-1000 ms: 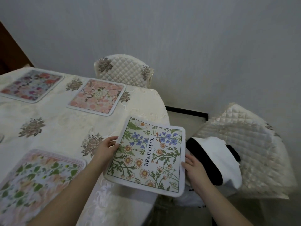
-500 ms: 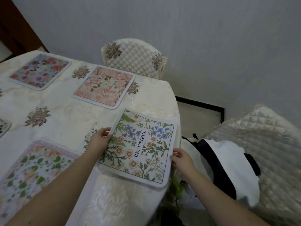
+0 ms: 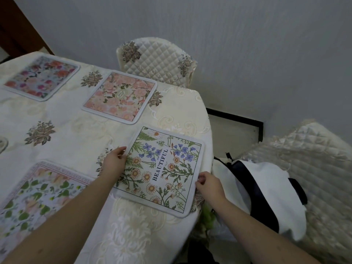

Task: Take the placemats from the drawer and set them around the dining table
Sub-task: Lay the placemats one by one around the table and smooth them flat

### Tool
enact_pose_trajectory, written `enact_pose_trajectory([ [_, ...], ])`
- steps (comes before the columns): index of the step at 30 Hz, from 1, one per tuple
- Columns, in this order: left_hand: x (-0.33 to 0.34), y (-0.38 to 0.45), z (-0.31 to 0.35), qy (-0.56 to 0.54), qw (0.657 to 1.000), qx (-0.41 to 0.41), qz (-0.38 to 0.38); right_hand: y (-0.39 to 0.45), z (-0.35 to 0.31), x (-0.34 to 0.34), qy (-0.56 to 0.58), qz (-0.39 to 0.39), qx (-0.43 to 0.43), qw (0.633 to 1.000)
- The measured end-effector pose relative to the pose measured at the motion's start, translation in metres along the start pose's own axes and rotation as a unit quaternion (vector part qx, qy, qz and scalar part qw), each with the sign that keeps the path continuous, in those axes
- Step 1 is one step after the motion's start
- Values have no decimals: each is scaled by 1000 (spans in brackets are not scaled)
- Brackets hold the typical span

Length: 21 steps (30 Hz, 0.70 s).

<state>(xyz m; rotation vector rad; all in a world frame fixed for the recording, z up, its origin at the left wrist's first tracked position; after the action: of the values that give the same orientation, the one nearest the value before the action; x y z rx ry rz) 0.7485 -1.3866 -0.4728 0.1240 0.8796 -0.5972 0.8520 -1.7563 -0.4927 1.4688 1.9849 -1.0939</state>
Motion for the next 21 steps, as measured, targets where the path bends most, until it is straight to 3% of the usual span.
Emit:
enact_pose_trajectory([
  [5,5,2,-7,34,999,26,-5,-1,2,-3,-22,25,-23,999],
  [9,1,-15,-3,88,991,94,40,-4,10,-13,-14,58,-53,997],
  [17,58,-145,32,105,960,261,-17,-29,-2,-11,-90,92,-235,964],
  [21,95,-202,40,136,941,305,-62,-33,-20,10,-147,40,-342,927],
])
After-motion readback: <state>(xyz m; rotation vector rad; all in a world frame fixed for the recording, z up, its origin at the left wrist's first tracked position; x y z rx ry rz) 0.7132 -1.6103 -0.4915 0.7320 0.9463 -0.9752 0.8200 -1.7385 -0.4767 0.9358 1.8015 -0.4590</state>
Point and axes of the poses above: each hand's wrist, its own y-axis towards the middle knuckle, its own x-axis out of the palm, z = x × y, the point moved 9 cm from there along y, towards the middle knuckle, and after that the axes turned 11 degrees about z, right-handed, at the moved point
